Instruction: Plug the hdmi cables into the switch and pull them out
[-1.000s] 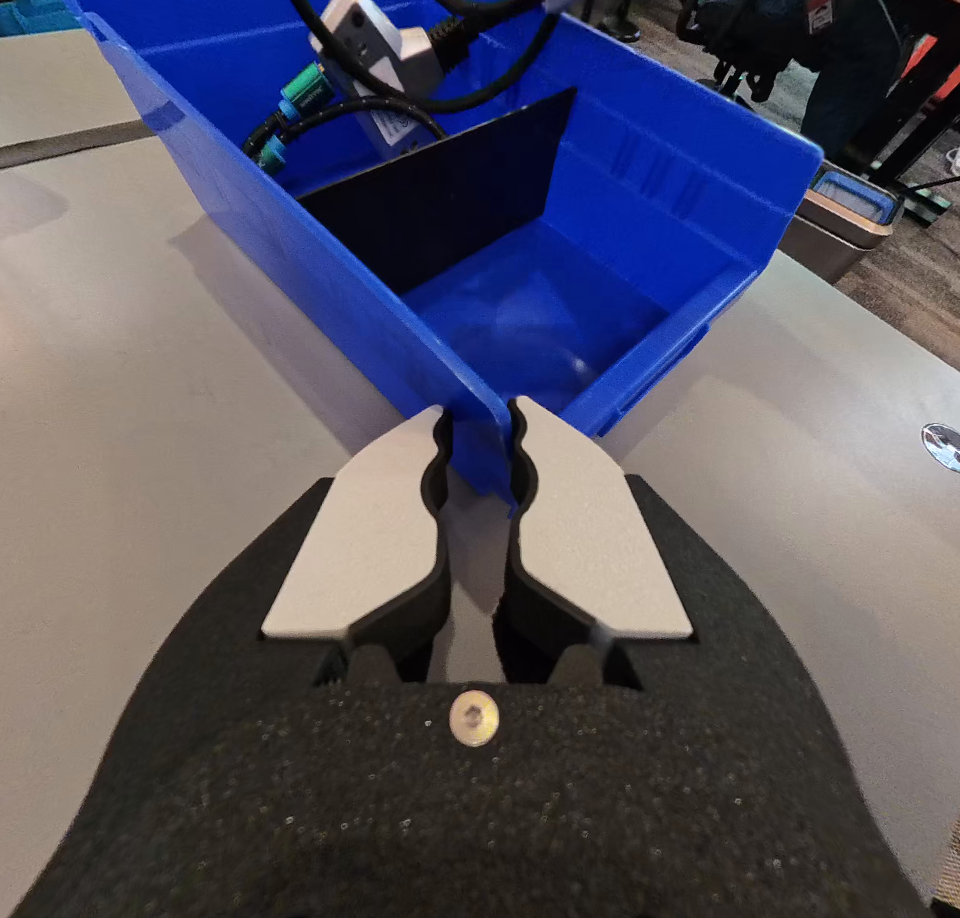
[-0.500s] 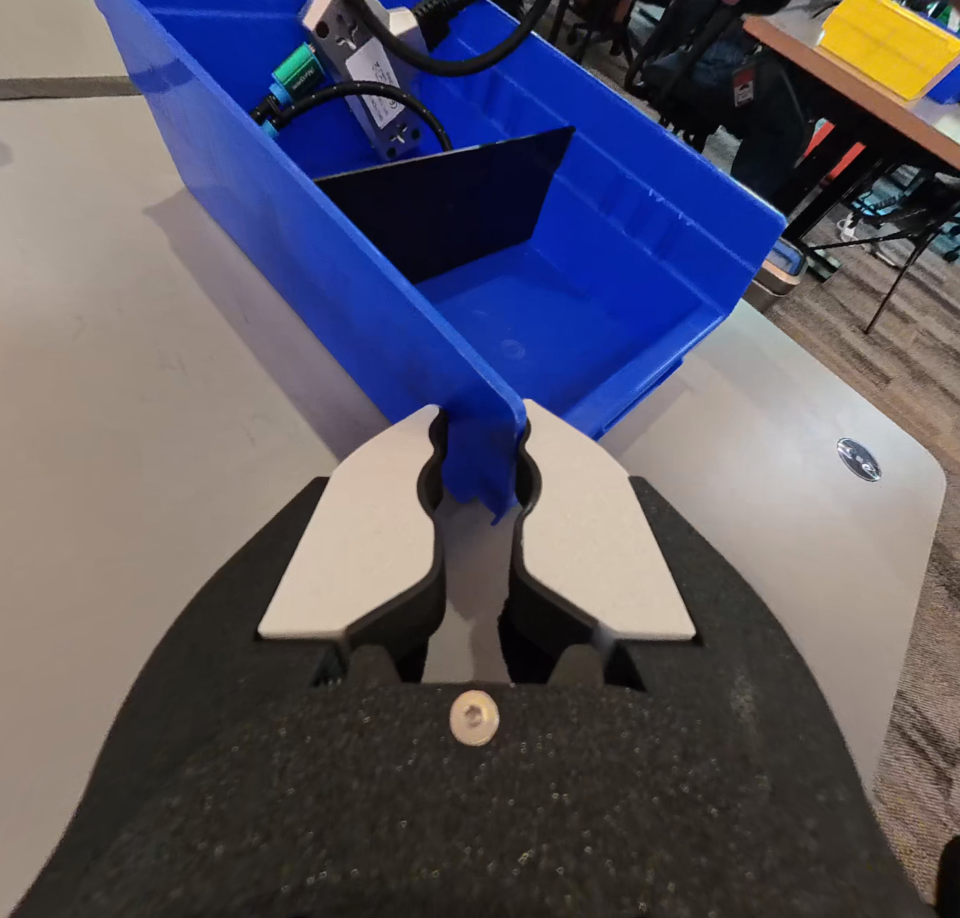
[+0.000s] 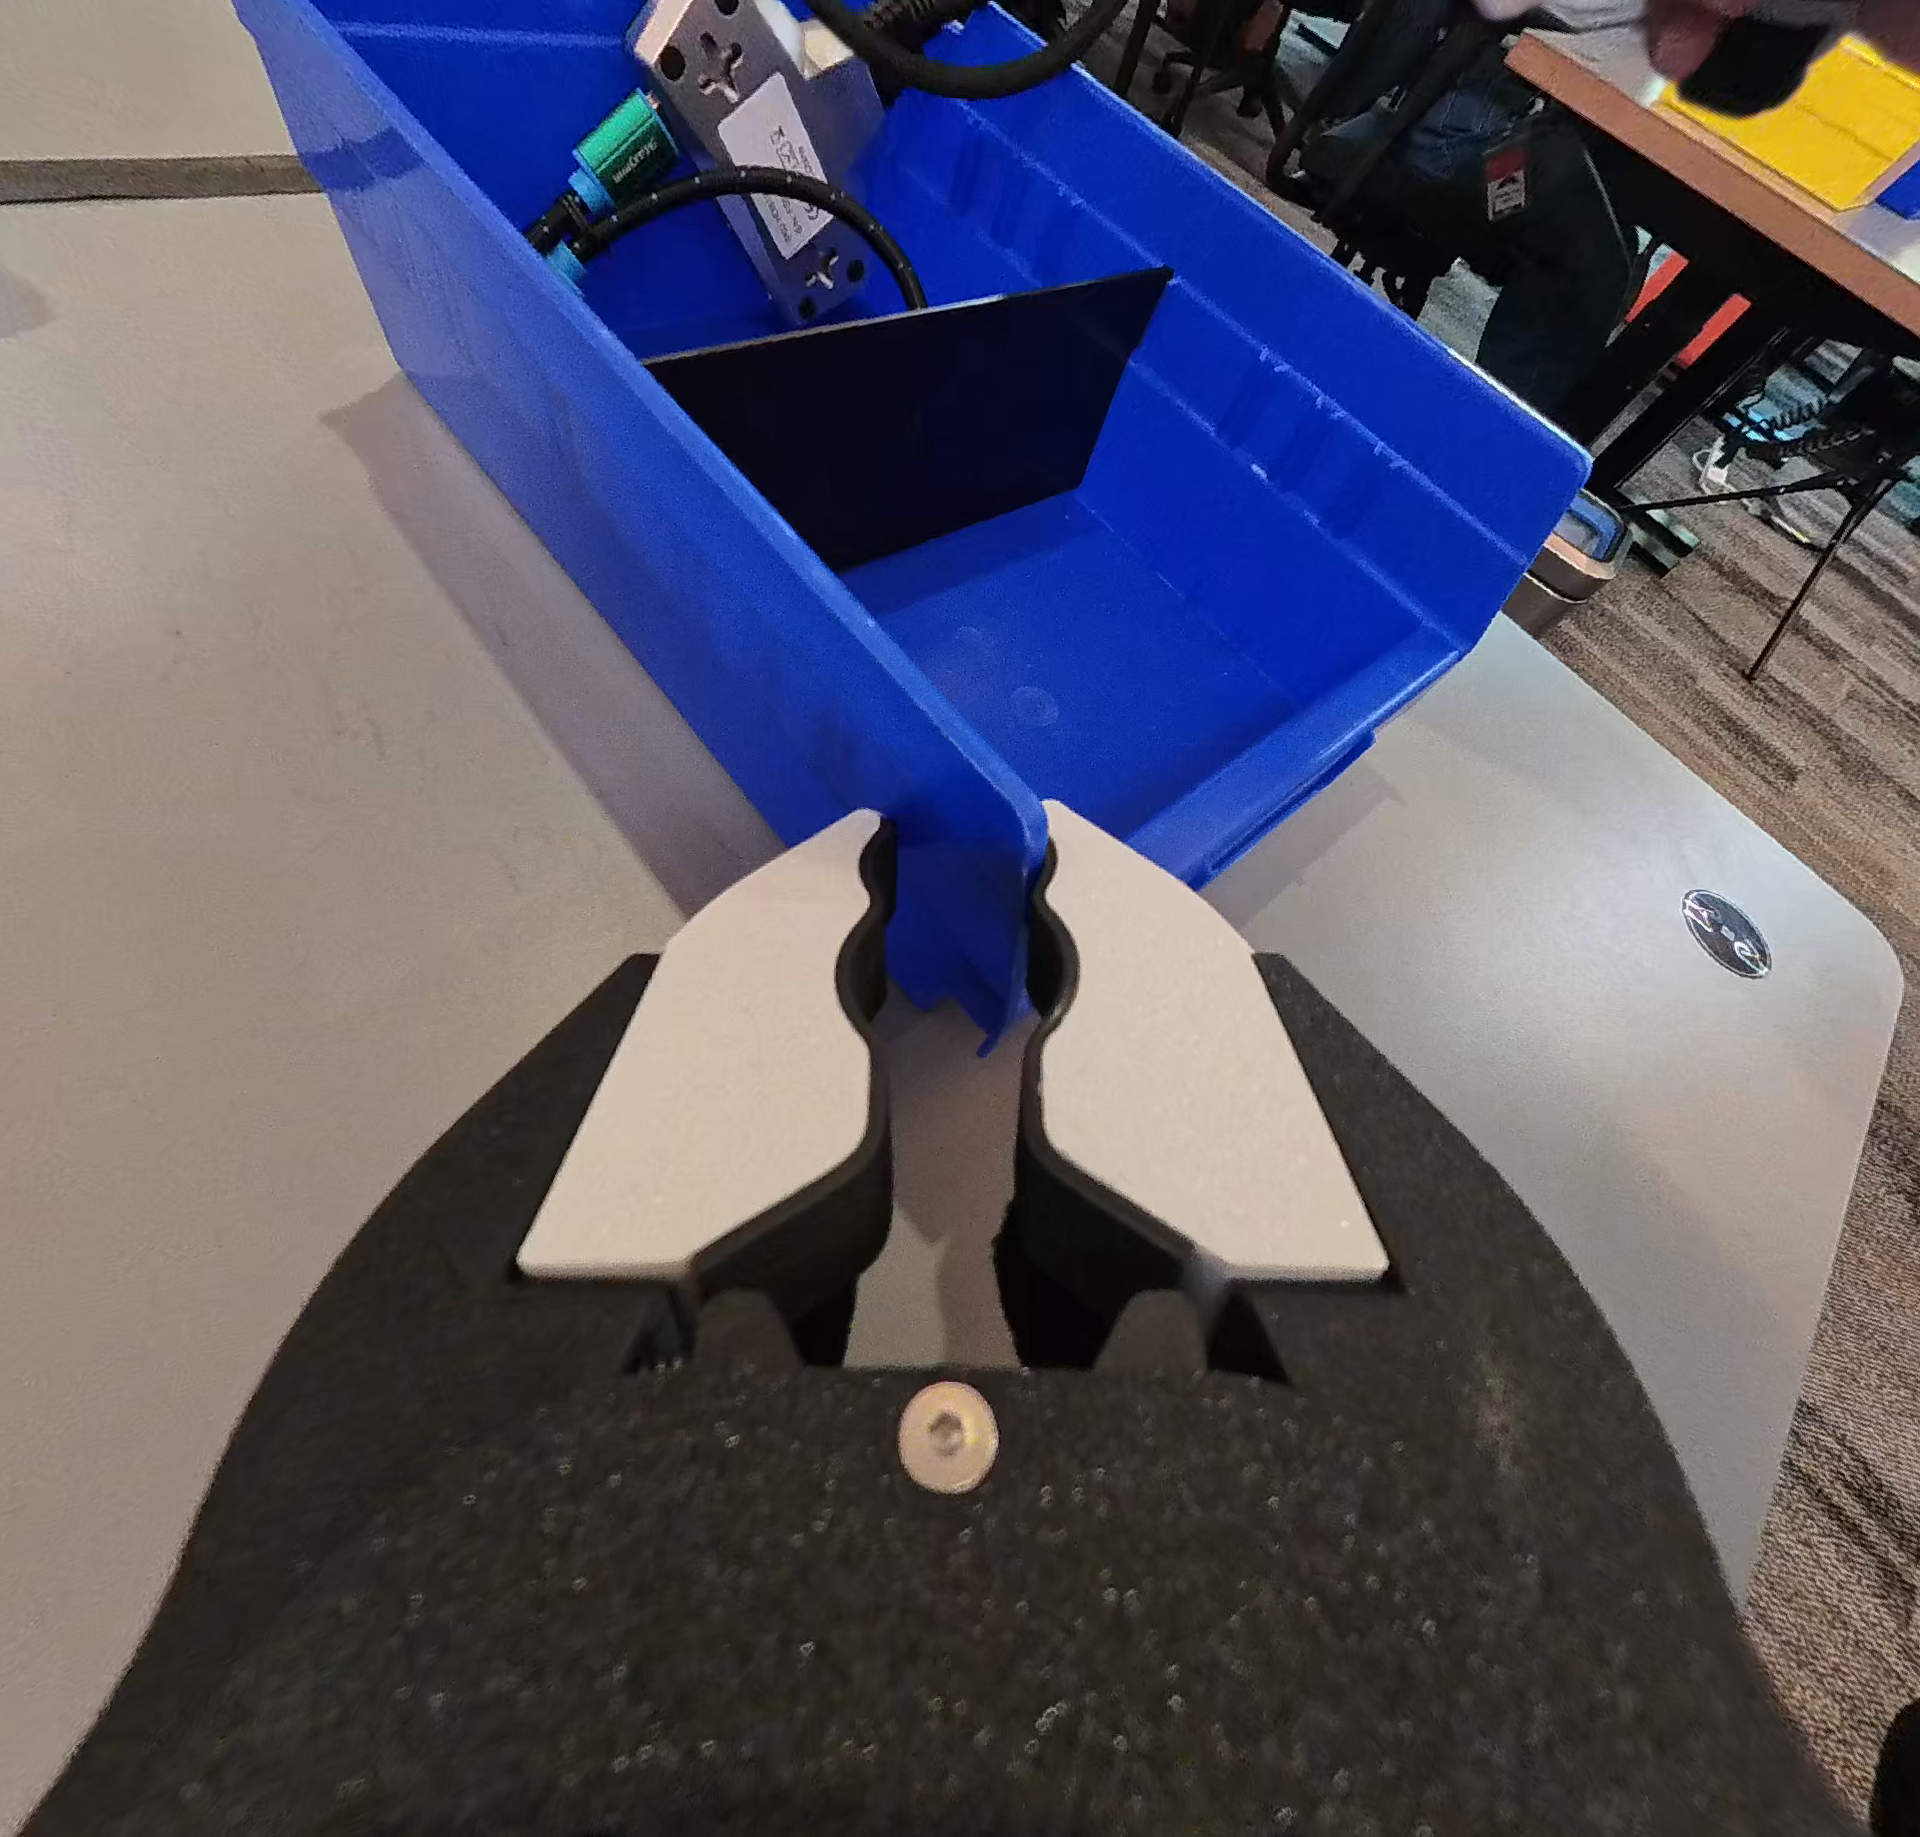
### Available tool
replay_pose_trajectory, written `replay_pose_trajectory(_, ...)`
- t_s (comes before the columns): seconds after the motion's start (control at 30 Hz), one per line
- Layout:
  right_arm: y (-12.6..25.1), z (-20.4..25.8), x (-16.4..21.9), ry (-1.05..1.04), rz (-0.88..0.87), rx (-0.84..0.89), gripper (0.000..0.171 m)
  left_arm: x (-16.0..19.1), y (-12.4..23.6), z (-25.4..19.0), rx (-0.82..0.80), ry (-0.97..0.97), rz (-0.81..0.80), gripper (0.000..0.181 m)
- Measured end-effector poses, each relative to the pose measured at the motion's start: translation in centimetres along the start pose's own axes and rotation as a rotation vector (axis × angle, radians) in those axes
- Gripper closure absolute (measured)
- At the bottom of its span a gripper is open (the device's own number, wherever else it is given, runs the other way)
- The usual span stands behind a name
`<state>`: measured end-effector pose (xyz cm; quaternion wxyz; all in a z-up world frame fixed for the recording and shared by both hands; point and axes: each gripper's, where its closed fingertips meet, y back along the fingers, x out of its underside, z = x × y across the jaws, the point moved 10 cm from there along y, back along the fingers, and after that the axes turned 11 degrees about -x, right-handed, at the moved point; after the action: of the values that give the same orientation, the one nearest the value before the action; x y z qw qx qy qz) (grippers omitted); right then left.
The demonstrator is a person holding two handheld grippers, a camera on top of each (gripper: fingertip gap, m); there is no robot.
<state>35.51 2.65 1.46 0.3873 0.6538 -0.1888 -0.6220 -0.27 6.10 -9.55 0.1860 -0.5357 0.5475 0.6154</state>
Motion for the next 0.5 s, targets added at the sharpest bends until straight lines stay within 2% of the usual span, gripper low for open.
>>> replay_pose_trajectory(0.2, 2.7, 3.5, 2.1, -0.064, -0.190, -0.017, 0.119, 0.1, 0.0, -0.4, 0.008, 0.003, -0.002, 0.159)
replay_pose_trajectory(0.33, 3.2, 9.1, 3.7, -0.041, -0.310, 0.025, 0.121, 0.2, -0.1, -0.7, 0.052, 0.020, 0.000, 0.157)
replay_pose_trajectory(0.5, 2.1, 15.6, 6.5, -0.059, -0.435, 0.076, 0.123, 0.1, 0.0, -0.9, 0.056, -0.004, 0.008, 0.157)
